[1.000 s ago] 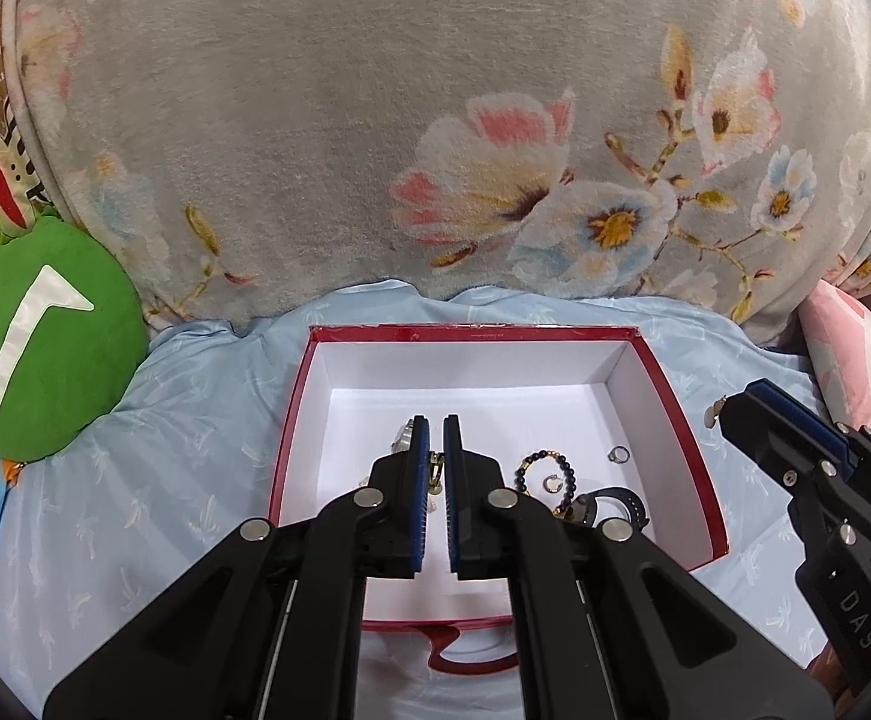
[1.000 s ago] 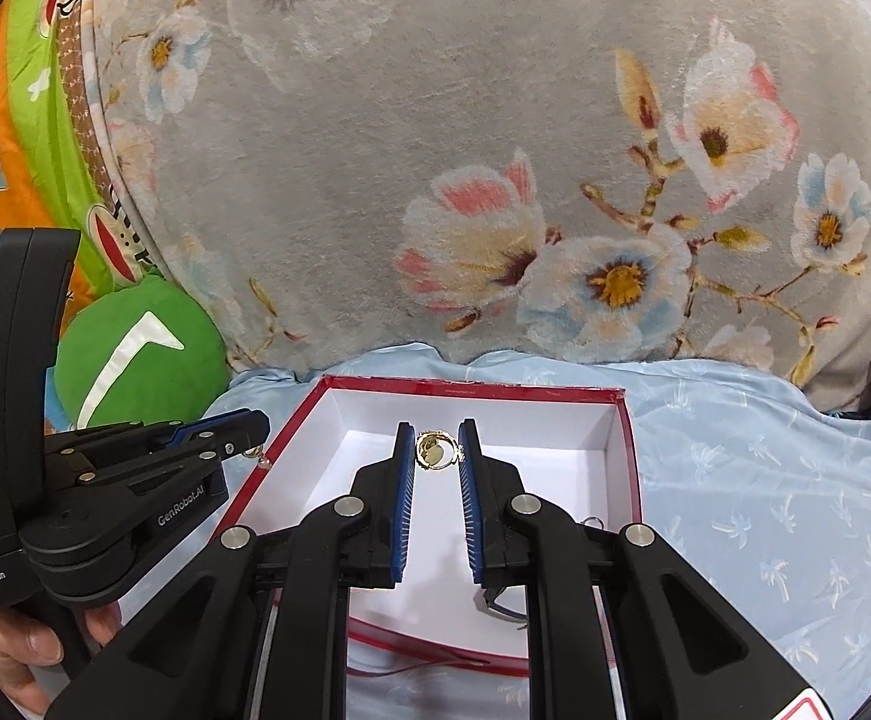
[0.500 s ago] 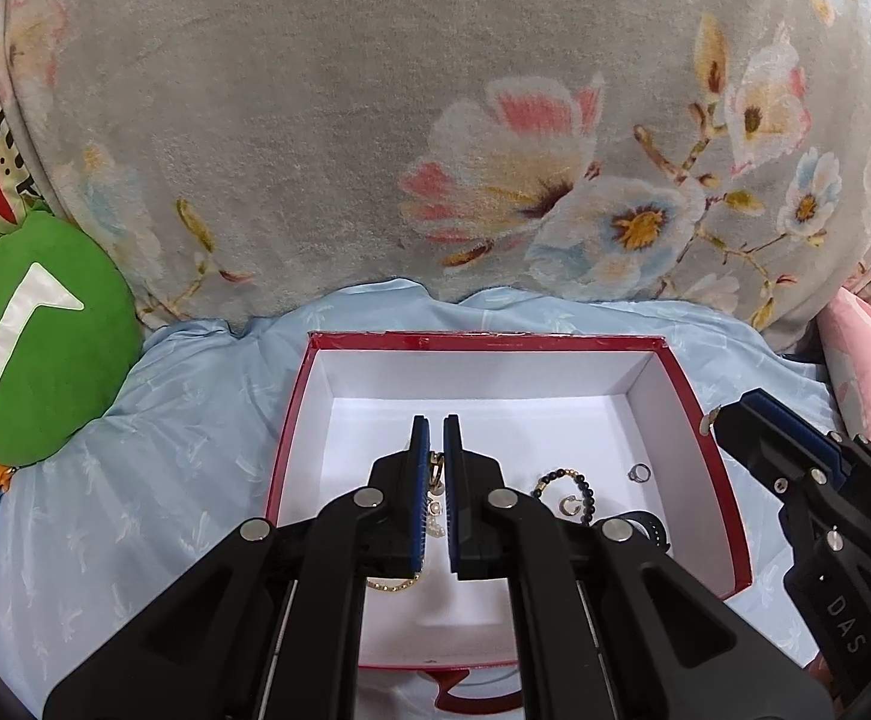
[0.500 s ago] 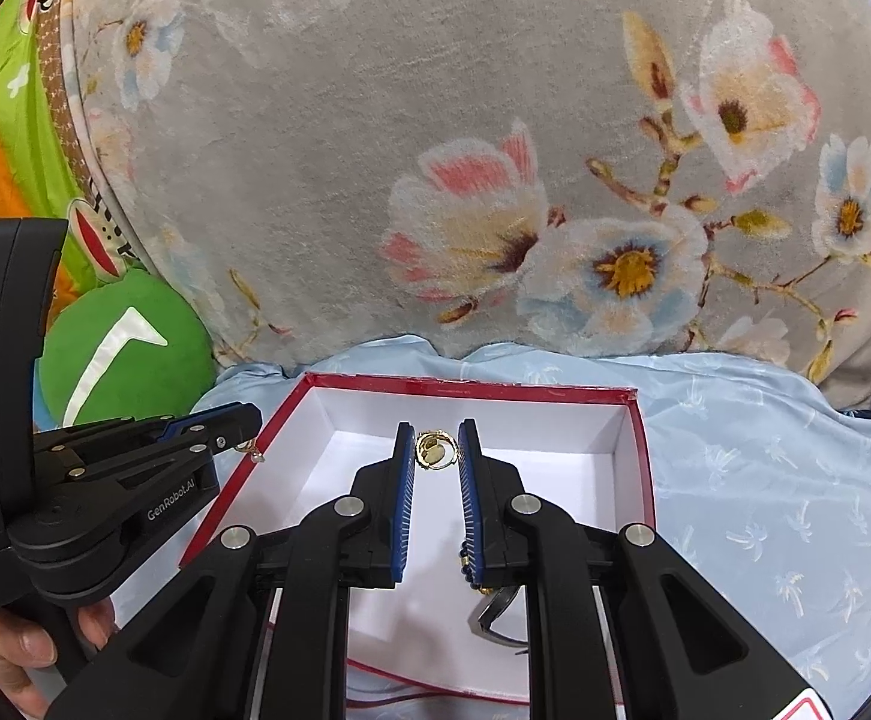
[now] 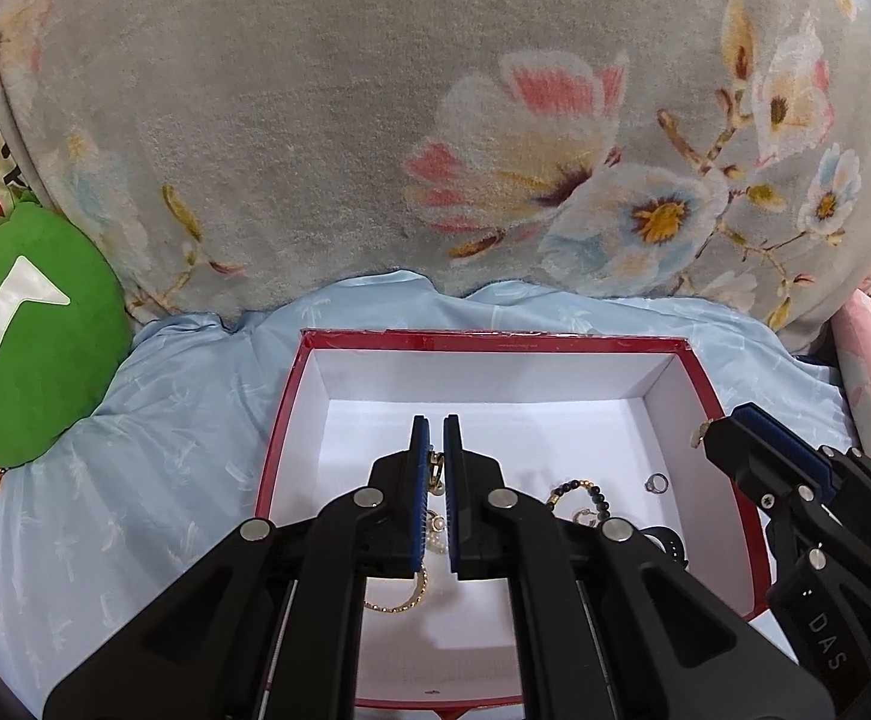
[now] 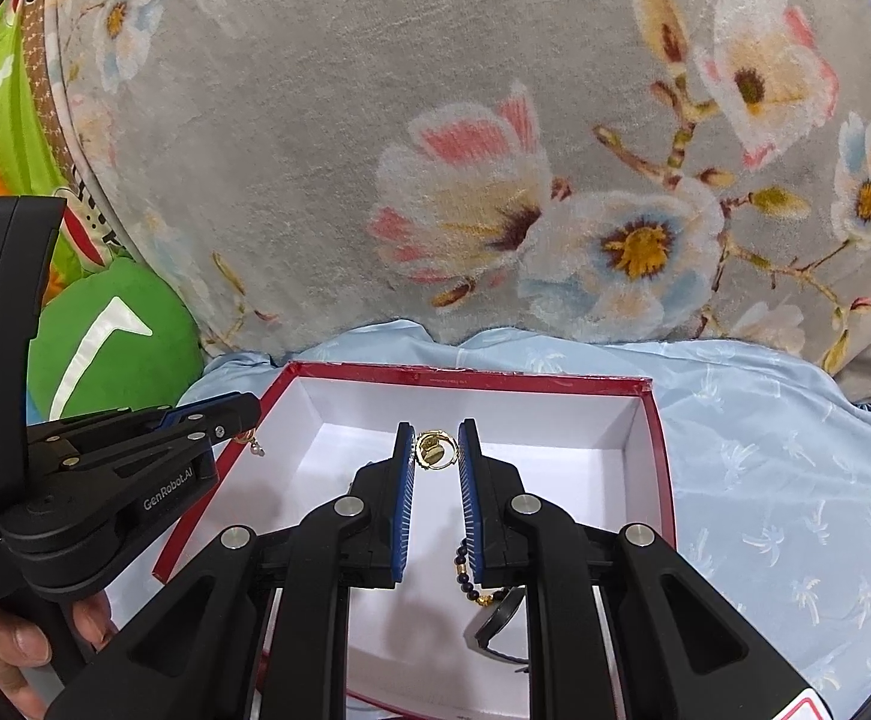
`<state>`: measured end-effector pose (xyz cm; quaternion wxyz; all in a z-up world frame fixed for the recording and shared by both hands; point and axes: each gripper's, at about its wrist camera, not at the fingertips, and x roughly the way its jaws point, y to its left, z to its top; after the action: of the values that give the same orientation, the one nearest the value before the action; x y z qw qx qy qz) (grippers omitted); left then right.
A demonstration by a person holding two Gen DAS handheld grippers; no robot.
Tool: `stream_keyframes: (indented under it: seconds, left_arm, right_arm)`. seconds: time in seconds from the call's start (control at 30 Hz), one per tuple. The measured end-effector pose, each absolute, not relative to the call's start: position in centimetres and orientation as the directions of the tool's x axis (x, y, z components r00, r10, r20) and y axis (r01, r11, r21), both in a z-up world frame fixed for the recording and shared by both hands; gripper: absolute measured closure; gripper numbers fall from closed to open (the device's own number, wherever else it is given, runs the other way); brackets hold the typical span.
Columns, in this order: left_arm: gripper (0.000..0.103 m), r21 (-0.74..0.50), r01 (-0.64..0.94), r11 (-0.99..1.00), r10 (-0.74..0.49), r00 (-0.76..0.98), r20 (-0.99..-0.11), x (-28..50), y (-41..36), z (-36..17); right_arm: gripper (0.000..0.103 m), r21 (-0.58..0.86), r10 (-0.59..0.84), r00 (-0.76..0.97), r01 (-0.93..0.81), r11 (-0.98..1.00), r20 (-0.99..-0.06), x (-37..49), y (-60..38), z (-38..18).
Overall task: Organize jewelry
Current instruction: 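Carry both earrings into the red box and open both tools, then withdraw both open tools from the red box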
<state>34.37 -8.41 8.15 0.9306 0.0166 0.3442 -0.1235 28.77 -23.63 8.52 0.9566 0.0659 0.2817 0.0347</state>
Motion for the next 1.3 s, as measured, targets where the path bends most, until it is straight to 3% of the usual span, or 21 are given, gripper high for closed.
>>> stream_keyframes:
  seconds: [0.53, 0.6, 0.63, 0.67, 0.7, 1.13, 1.3]
  left_arm:
    - [0.099, -0.052, 0.223, 0.974, -0.198, 0.711, -0.675, 36.5, -8.8, 6.2]
    - [0.087, -0.049, 0.214, 0.976, -0.189, 0.704, -0.684, 37.0, -8.8, 5.8]
    - [0.059, -0.047, 0.209, 0.977, -0.183, 0.699, -0.691, 37.1, -8.8, 5.6]
    - [0.038, -0.047, 0.196, 0.98, -0.173, 0.698, -0.695, 37.3, -8.7, 5.4]
    - [0.037, -0.051, 0.184, 0.982, -0.167, 0.704, -0.69, 37.2, -8.6, 5.3]
    - [0.037, -0.042, 0.172, 0.984, -0.154, 0.715, -0.682, 35.1, -7.5, 5.7]
    - [0.037, -0.029, 0.182, 0.983, -0.152, 0.709, -0.689, 34.0, -7.1, 5.6]
  right_arm:
    - [0.089, 0.156, 0.099, 0.804, -0.008, 0.988, -0.587, 31.4, -24.0, 5.4]
    - [0.082, 0.147, 0.086, 0.802, 0.002, 0.989, -0.591, 31.6, -23.9, 4.9]
    - [0.076, 0.142, 0.076, 0.801, 0.011, 0.99, -0.594, 31.6, -24.0, 4.8]
    - [0.061, 0.144, 0.067, 0.804, 0.023, 0.989, -0.59, 31.5, -24.1, 4.7]
    - [0.05, 0.15, 0.06, 0.81, 0.035, 0.988, -0.583, 31.3, -24.3, 4.7]
    - [0.049, 0.154, 0.051, 0.811, 0.049, 0.987, -0.583, 27.2, -24.0, 5.3]
    - [0.044, 0.172, 0.061, 0.804, 0.051, 0.984, -0.591, 25.8, -23.7, 4.8]
